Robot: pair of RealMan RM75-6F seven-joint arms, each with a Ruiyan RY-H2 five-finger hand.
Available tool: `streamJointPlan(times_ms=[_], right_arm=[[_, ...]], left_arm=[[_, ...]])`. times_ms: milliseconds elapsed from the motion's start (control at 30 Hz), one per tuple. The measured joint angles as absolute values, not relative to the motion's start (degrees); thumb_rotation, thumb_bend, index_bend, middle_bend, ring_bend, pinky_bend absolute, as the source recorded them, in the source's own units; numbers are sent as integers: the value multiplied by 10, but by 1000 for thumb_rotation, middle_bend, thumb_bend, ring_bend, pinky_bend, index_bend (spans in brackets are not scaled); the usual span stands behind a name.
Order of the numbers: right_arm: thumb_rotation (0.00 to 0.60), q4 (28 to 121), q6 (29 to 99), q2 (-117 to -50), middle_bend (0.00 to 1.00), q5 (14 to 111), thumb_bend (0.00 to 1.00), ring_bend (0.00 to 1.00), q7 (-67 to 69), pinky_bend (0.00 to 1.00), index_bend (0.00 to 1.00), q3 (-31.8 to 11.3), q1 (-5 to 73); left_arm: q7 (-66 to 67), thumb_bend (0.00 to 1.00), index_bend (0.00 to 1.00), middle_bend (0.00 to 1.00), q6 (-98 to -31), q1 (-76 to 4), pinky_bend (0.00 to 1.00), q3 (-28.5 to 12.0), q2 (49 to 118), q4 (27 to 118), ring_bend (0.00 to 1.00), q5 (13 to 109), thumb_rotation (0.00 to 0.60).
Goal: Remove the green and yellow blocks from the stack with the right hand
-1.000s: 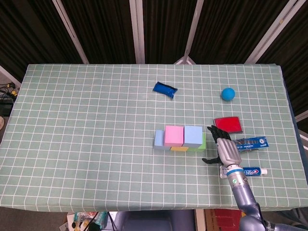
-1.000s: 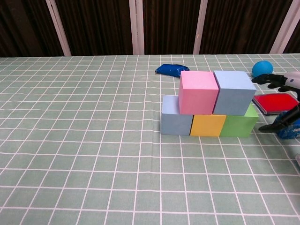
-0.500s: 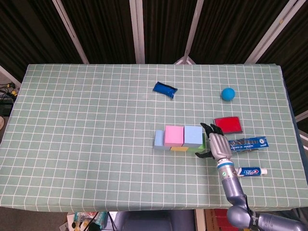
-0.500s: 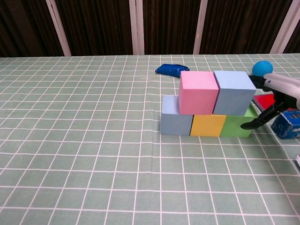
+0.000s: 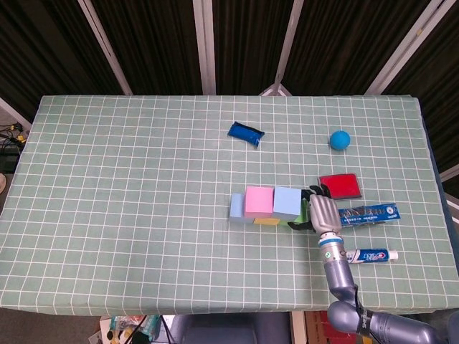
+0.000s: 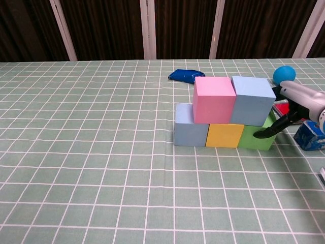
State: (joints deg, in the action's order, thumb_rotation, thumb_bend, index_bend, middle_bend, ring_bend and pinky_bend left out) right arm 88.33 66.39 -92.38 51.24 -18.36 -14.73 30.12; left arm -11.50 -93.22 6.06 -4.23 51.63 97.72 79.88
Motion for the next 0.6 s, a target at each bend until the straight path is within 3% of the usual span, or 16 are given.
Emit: streamJointPlan(times_ms=[300,600], right_arm=[[600,850,670,-934,477,539,119,246,-146,0,692,-148,295],[600,863,692,-914,476,546,119,246,-181,0,692,-181,310]], left_arm=[[-100,256,117,0,-931,59,0,-42,520,982,0,800,600],[-103,256,120,0,-928,59,0,-42,518,982,0,800,600]])
